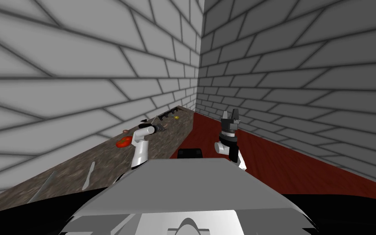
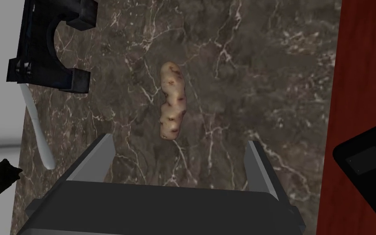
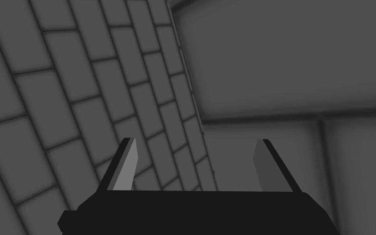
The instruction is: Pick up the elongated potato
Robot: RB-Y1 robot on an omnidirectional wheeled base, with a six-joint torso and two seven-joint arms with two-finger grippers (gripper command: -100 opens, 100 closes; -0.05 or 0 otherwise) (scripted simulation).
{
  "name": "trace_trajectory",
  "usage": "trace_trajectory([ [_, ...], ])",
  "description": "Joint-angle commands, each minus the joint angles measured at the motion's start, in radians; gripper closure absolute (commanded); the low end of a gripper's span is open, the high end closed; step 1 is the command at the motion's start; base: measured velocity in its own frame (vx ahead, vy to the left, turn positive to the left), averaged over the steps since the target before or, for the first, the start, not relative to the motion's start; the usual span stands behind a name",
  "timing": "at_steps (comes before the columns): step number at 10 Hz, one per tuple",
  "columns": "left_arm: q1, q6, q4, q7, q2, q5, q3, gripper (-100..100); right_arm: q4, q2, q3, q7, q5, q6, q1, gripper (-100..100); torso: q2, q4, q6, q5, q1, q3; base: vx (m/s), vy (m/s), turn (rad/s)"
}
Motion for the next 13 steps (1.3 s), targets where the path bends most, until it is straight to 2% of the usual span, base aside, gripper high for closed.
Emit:
trace_trajectory([
  [1, -0.012, 0.040, 0.016, 0.003, 0.003, 0.001, 0.005, -100, 0.000, 0.000, 0.000, 0.000, 0.000, 0.000, 0.000, 0, 0.000, 0.000, 0.000, 0.000, 0.000, 0.000, 0.030, 0.023, -0.050],
  [4, -0.053, 0.126, 0.067, 0.009, 0.025, 0.013, 0.029, -100, 0.000, 0.000, 0.000, 0.000, 0.000, 0.000, 0.000, 0, 0.000, 0.000, 0.000, 0.000, 0.000, 0.000, 0.037, 0.029, -0.072],
  [5, -0.053, 0.135, 0.067, 0.009, 0.025, 0.013, 0.029, -100, 0.000, 0.000, 0.000, 0.000, 0.000, 0.000, 0.000, 0, 0.000, 0.000, 0.000, 0.000, 0.000, 0.000, 0.034, 0.029, -0.049],
  [6, -0.071, 0.175, 0.092, 0.011, 0.035, 0.018, 0.040, -100, 0.000, 0.000, 0.000, 0.000, 0.000, 0.000, 0.000, 0, 0.000, 0.000, 0.000, 0.000, 0.000, 0.000, 0.043, 0.037, -0.085],
  [7, -0.071, 0.179, 0.092, 0.011, 0.035, 0.018, 0.040, -100, 0.000, 0.000, 0.000, 0.000, 0.000, 0.000, 0.000, 0, 0.000, 0.000, 0.000, 0.000, 0.000, 0.000, 0.033, 0.032, -0.050],
  [8, -0.087, 0.218, 0.115, 0.013, 0.045, 0.023, 0.049, -100, 0.000, 0.000, 0.000, 0.000, 0.000, 0.000, 0.000, 0, 0.000, 0.000, 0.000, 0.000, 0.000, 0.000, 0.027, 0.030, -0.082],
  [10, -0.101, 0.254, 0.136, 0.015, 0.054, 0.028, 0.057, -100, 0.000, 0.000, 0.000, 0.000, 0.000, 0.000, 0.000, 0, 0.000, 0.000, 0.000, 0.000, 0.000, 0.000, 0.041, 0.035, -0.074],
  [13, -0.130, 0.336, 0.186, 0.017, 0.076, 0.037, 0.074, -100, 0.000, 0.000, 0.000, 0.000, 0.000, 0.000, 0.000, 0, 0.000, 0.000, 0.000, 0.000, 0.000, 0.000, 0.042, 0.038, -0.066],
])
